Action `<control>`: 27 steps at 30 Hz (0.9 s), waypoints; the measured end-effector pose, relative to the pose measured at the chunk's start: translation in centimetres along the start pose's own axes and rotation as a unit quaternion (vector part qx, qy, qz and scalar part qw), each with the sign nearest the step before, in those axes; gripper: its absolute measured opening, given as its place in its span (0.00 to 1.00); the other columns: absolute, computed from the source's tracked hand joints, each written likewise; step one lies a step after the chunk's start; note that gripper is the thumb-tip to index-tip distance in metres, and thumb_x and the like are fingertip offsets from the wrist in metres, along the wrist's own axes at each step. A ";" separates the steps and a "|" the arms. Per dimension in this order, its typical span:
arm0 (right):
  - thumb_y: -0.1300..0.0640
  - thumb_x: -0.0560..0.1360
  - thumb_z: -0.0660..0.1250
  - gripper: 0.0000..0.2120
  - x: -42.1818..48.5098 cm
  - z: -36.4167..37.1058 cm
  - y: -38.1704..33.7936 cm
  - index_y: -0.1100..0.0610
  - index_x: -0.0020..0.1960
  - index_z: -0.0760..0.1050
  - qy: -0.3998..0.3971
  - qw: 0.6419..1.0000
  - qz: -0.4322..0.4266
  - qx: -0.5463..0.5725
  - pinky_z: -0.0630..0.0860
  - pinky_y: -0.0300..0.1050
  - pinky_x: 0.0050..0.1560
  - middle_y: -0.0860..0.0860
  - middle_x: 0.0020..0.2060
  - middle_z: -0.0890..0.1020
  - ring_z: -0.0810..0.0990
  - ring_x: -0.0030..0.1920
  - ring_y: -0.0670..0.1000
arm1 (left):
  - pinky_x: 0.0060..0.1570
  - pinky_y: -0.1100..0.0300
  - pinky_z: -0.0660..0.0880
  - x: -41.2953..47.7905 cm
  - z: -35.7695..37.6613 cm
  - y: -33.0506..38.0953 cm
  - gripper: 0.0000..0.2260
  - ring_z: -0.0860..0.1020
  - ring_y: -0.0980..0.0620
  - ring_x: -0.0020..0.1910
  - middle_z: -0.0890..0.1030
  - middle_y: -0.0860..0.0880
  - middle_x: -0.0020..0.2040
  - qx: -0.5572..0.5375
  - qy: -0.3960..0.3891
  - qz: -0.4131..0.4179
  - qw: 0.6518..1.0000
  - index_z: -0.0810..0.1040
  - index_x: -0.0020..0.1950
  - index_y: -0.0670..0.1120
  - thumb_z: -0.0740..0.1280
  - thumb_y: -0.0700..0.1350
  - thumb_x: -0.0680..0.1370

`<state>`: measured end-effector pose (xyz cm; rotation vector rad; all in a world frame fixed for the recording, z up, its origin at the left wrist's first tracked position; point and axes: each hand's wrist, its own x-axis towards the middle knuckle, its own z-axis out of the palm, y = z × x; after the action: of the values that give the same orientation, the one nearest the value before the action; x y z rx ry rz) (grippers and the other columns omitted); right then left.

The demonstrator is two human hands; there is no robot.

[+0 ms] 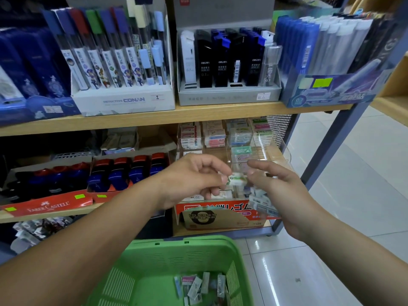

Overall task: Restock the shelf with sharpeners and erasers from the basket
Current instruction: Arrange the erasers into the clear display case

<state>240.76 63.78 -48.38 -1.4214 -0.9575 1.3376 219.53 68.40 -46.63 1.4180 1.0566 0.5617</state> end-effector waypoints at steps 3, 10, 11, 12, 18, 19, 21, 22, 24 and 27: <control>0.54 0.80 0.73 0.06 0.0 0.0 -0.2 0.50 0.56 0.85 -0.008 0.999 0.028 -0.021 0.81 0.58 0.35 0.55 0.47 0.88 0.88 0.43 0.64 | 0.46 0.55 0.79 -0.5 -0.6 -0.6 0.14 0.81 0.47 0.42 0.84 0.42 0.45 0.015 0.015 0.019 1.000 0.80 0.62 0.47 0.73 0.35 0.78; 0.55 0.82 0.70 0.07 -0.3 0.9 -0.4 0.55 0.50 0.85 -0.031 0.998 0.035 -0.035 0.72 0.44 0.29 0.56 0.46 0.88 0.83 0.37 0.58 | 0.41 0.59 0.78 -0.6 -0.7 -0.4 0.14 0.81 0.47 0.41 0.85 0.40 0.46 0.015 0.027 0.023 0.999 0.81 0.62 0.45 0.73 0.34 0.78; 0.54 0.82 0.70 0.07 -0.3 0.9 -0.4 0.56 0.50 0.84 -0.029 0.998 0.033 -0.033 0.72 0.45 0.29 0.56 0.46 0.88 0.84 0.37 0.59 | 0.40 0.59 0.78 -0.6 -0.7 -0.2 0.12 0.81 0.49 0.41 0.85 0.41 0.46 0.019 0.035 0.024 0.999 0.81 0.60 0.44 0.73 0.35 0.78; 0.53 0.81 0.71 0.09 -0.2 0.8 -0.4 0.59 0.49 0.84 -0.023 0.999 0.031 -0.027 0.73 0.46 0.30 0.57 0.47 0.88 0.83 0.38 0.60 | 0.39 0.59 0.78 -0.5 -0.8 -0.1 0.11 0.81 0.50 0.40 0.86 0.42 0.45 0.029 0.053 0.025 0.998 0.82 0.59 0.44 0.73 0.36 0.78; 0.53 0.79 0.72 0.12 0.3 -0.4 -0.8 0.59 0.59 0.82 0.006 0.993 0.089 0.076 0.77 0.46 0.33 0.61 0.50 0.87 0.83 0.41 0.59 | 0.42 0.55 0.83 0.8 -1.2 -0.4 0.08 0.82 0.51 0.36 0.85 0.39 0.48 0.089 0.174 0.016 0.981 0.82 0.53 0.45 0.74 0.35 0.77; 0.54 0.79 0.72 0.13 0.3 -0.7 -0.8 0.56 0.61 0.81 -0.001 0.991 0.102 0.089 0.77 0.45 0.32 0.60 0.50 0.87 0.83 0.41 0.57 | 0.44 0.52 0.85 0.9 -0.9 -0.5 0.09 0.83 0.49 0.37 0.84 0.39 0.48 0.094 0.174 0.017 0.980 0.82 0.54 0.45 0.74 0.35 0.77; 0.56 0.76 0.73 0.17 0.2 -1.5 -1.1 0.55 0.65 0.80 -0.020 0.983 0.118 0.135 0.77 0.44 0.32 0.60 0.54 0.87 0.84 0.44 0.56 | 0.47 0.46 0.84 1.3 -0.4 -0.4 0.10 0.85 0.44 0.42 0.84 0.39 0.49 0.112 0.176 0.026 0.978 0.82 0.55 0.47 0.73 0.35 0.77; 0.57 0.76 0.73 0.19 0.2 -1.9 -1.4 0.56 0.66 0.80 -0.027 0.979 0.123 0.162 0.77 0.44 0.33 0.62 0.58 0.86 0.84 0.47 0.56 | 0.47 0.46 0.84 1.5 -0.1 -0.3 0.10 0.85 0.43 0.45 0.83 0.40 0.50 0.122 0.179 0.031 0.976 0.82 0.55 0.48 0.73 0.36 0.78; 0.59 0.76 0.72 0.18 0.2 -2.9 -1.8 0.59 0.65 0.79 -0.023 0.973 0.121 0.196 0.78 0.43 0.35 0.63 0.61 0.84 0.84 0.56 0.59 | 0.46 0.50 0.84 1.9 0.3 0.2 0.10 0.85 0.45 0.44 0.83 0.42 0.50 0.126 0.187 0.037 0.974 0.82 0.56 0.49 0.72 0.36 0.78; 0.59 0.77 0.73 0.13 0.3 -4.6 -2.2 0.61 0.60 0.78 0.052 0.972 0.083 0.214 0.80 0.46 0.37 0.63 0.54 0.86 0.87 0.55 0.62 | 0.47 0.52 0.84 2.6 1.4 1.3 0.10 0.85 0.46 0.45 0.82 0.43 0.51 0.119 0.183 0.044 0.975 0.81 0.56 0.49 0.72 0.36 0.78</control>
<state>245.49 64.14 -46.47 -1.2391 -0.4487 1.4706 222.31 70.06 -46.26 1.6129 1.3953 0.8039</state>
